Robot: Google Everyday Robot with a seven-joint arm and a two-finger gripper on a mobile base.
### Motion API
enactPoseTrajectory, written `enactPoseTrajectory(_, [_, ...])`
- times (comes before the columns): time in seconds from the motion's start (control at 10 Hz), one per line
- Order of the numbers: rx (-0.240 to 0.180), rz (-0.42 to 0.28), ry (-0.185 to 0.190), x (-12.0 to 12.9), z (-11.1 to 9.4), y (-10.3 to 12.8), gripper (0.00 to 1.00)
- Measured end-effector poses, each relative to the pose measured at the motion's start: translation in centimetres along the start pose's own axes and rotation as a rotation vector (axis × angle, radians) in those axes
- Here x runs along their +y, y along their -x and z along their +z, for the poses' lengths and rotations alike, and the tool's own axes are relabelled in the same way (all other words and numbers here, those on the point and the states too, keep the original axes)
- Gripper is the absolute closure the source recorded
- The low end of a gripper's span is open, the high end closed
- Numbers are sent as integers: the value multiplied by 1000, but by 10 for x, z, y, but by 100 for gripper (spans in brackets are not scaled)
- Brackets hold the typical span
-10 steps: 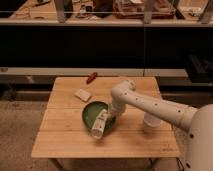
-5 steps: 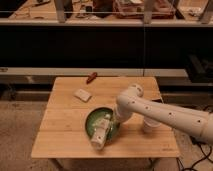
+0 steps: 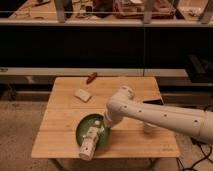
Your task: Drag the ceramic bowl in a circle
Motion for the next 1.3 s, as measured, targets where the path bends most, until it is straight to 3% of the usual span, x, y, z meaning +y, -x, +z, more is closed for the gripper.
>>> enactPoseTrajectory(0.4, [-11, -76, -63, -50, -1, -36, 100])
enactPoseTrajectory(0.6, [-54, -64, -116, -65, 11, -68, 100])
enactPoseTrajectory(1.0, [-114, 48, -218, -48, 31, -123, 100])
enactPoseTrajectory(1.3, [-136, 153, -259, 1, 43, -136, 100])
